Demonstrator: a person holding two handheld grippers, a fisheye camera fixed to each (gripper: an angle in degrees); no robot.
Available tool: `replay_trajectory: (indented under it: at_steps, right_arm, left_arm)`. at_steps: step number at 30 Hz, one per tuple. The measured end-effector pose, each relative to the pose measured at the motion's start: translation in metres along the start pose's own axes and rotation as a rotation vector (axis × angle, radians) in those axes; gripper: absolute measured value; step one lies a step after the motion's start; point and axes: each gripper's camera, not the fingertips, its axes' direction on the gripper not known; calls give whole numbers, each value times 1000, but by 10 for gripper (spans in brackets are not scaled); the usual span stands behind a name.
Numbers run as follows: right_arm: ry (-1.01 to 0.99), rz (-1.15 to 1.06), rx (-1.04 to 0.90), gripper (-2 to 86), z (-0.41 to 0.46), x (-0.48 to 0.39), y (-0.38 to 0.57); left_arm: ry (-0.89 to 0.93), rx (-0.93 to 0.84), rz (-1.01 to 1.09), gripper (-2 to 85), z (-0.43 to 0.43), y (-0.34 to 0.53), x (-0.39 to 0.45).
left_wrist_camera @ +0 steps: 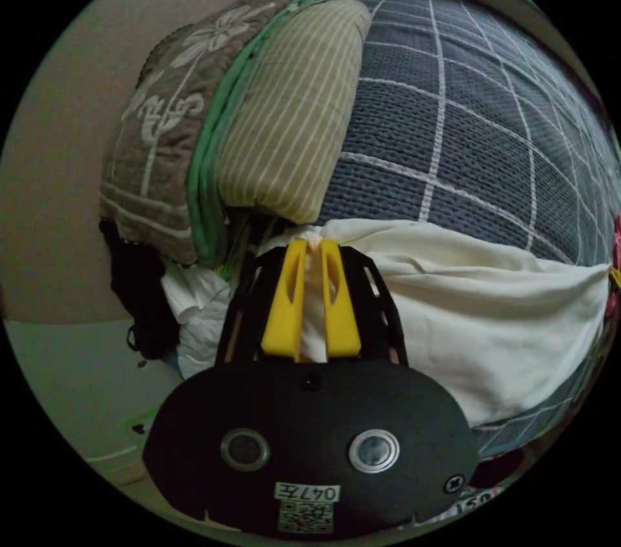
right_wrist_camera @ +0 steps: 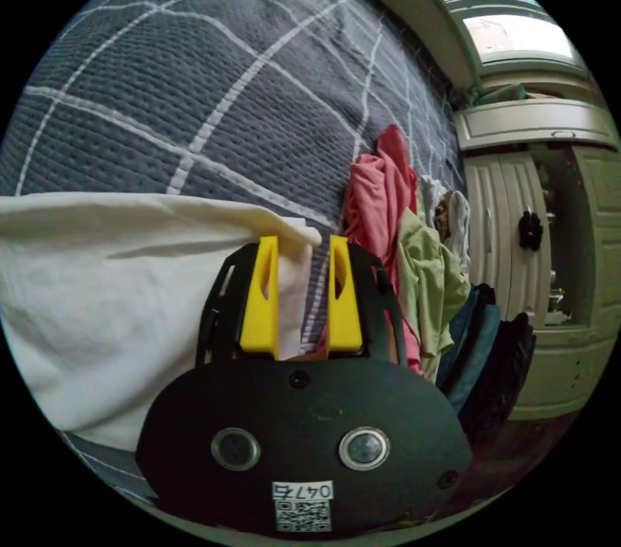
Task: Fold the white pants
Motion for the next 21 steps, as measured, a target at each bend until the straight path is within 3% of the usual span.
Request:
replay_trajectory:
  at_steps: [3, 7, 12, 15, 21]
  right_arm:
    - [5, 50, 80, 84, -21, 16, 10]
    - [-95, -90, 335, 71, -82, -5, 27]
    - [-482, -585, 693, 65, -205, -121, 45]
    - [-617, -838, 825, 62, -266, -200, 45]
    - [-526, -1025, 895, 47, -322, -321, 10]
  left_arm:
    - [111, 79, -8, 101, -29, -1, -15]
    - [-29, 182, 4, 135, -75, 12, -29]
    - [-4, 154, 111, 135, -75, 45, -22]
    - [0, 141, 227, 135, -66, 69, -1]
    - [70, 169, 368, 132, -57, 88, 20]
